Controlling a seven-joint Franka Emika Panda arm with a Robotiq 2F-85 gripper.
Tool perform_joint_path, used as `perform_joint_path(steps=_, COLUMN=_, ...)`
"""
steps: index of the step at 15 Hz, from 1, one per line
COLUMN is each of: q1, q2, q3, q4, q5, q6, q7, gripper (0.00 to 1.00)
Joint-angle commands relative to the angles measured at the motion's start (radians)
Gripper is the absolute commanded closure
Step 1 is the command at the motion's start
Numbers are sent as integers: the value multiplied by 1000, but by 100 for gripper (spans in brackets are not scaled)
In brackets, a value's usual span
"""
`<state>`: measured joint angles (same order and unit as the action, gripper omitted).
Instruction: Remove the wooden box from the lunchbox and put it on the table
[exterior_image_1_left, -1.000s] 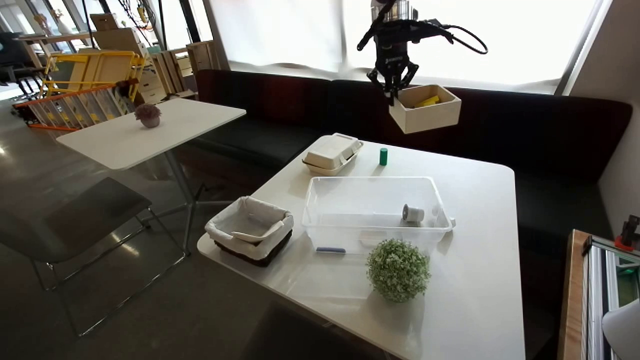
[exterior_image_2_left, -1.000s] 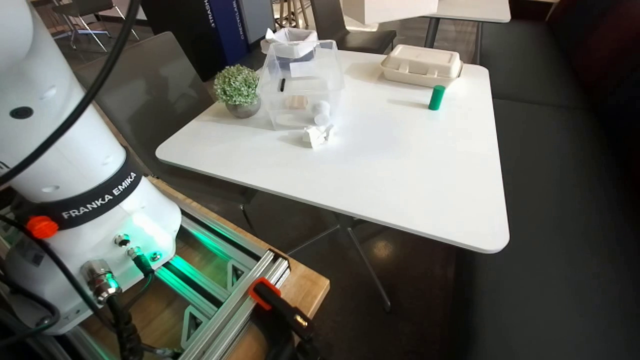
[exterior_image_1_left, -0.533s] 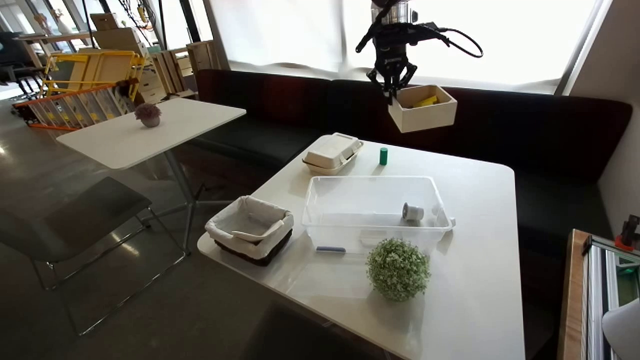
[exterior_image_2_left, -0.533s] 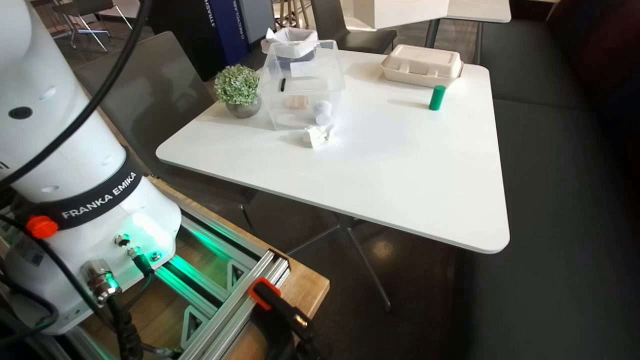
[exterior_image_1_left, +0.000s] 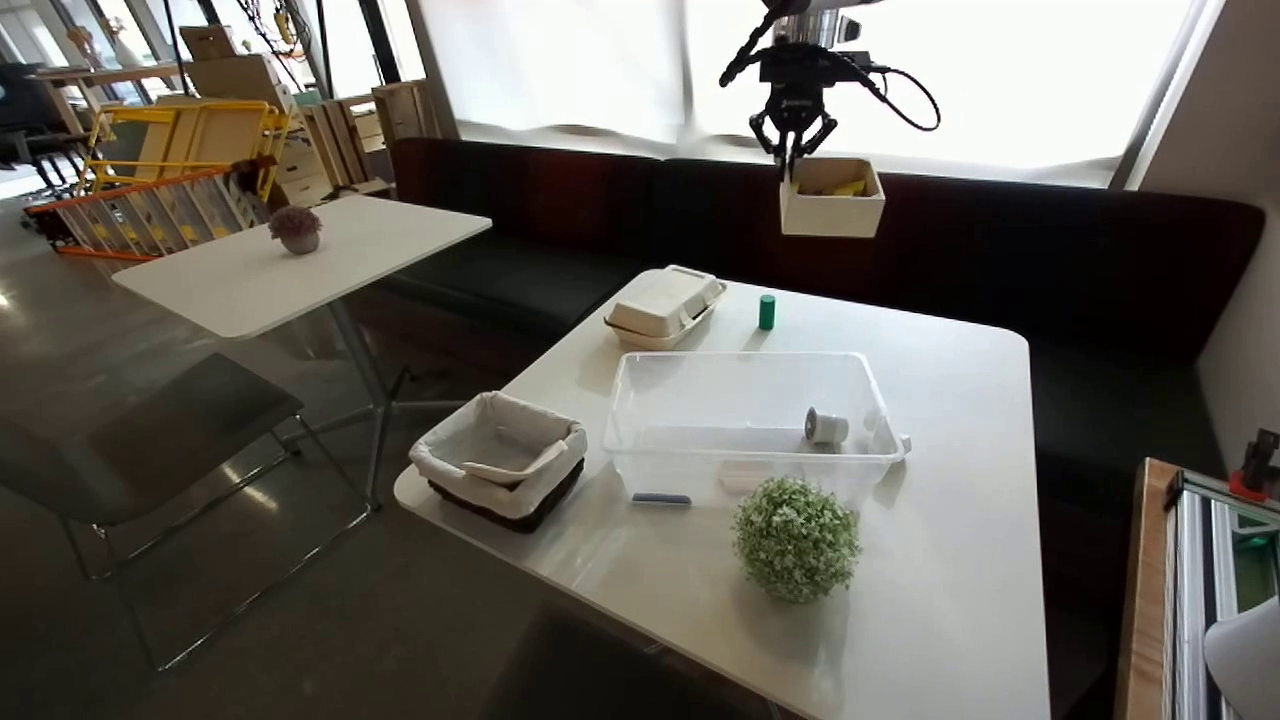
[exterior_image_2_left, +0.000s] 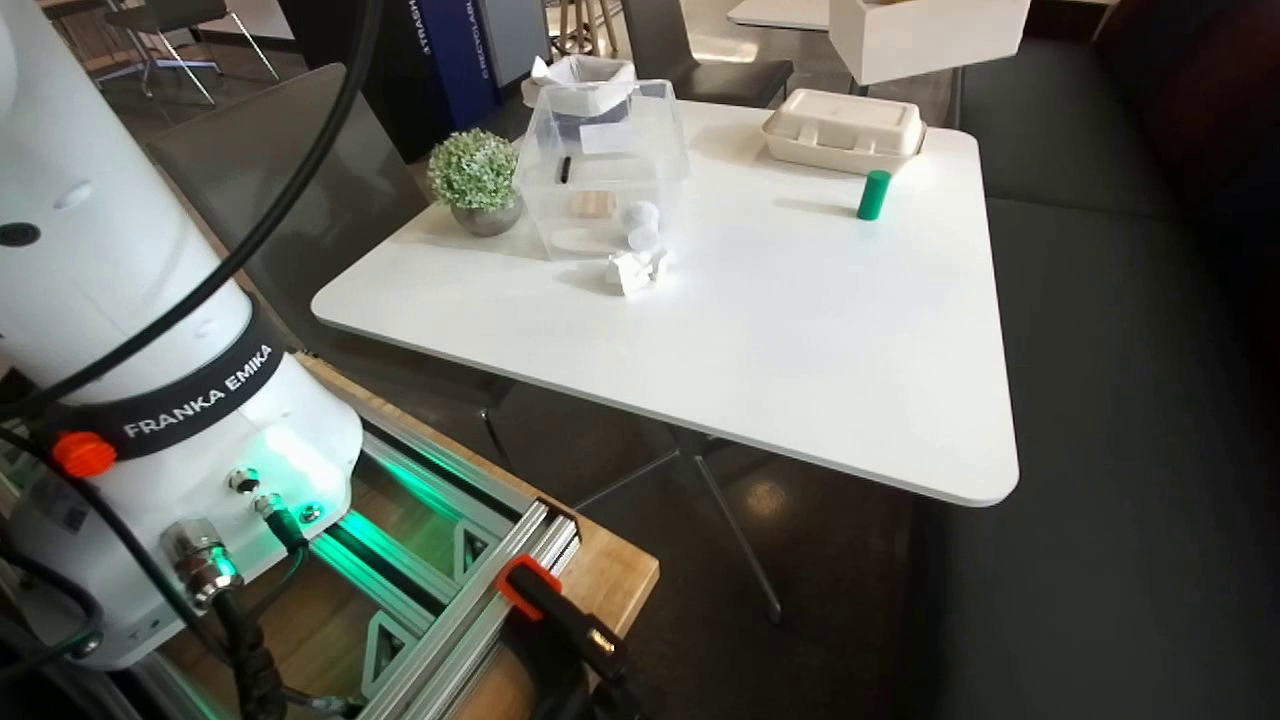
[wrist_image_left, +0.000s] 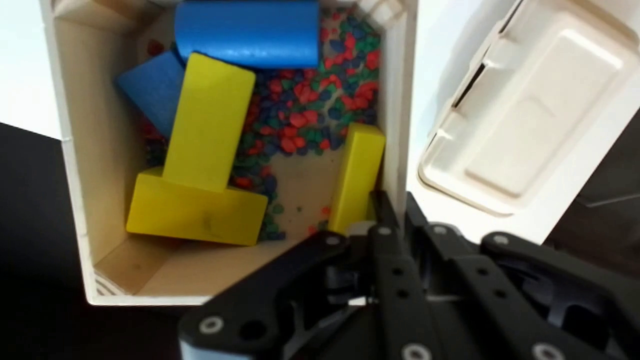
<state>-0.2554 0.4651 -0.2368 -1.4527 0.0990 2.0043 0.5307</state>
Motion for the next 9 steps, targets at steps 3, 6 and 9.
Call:
perform_joint_path(steps=3, q1=-76, q2=172, q3=-3, q4=168, q5=151, q6=89, q7=89, gripper=98)
perform_joint_path(steps=6, q1=-76, q2=152, q3=-3, q4=125, q5=136, q6=88, q7=70, gripper=93)
perform_joint_path(steps=9, q1=-83, q2=172, q3=-2, q4=146, q5=148, q6=88, q7=81, gripper=93)
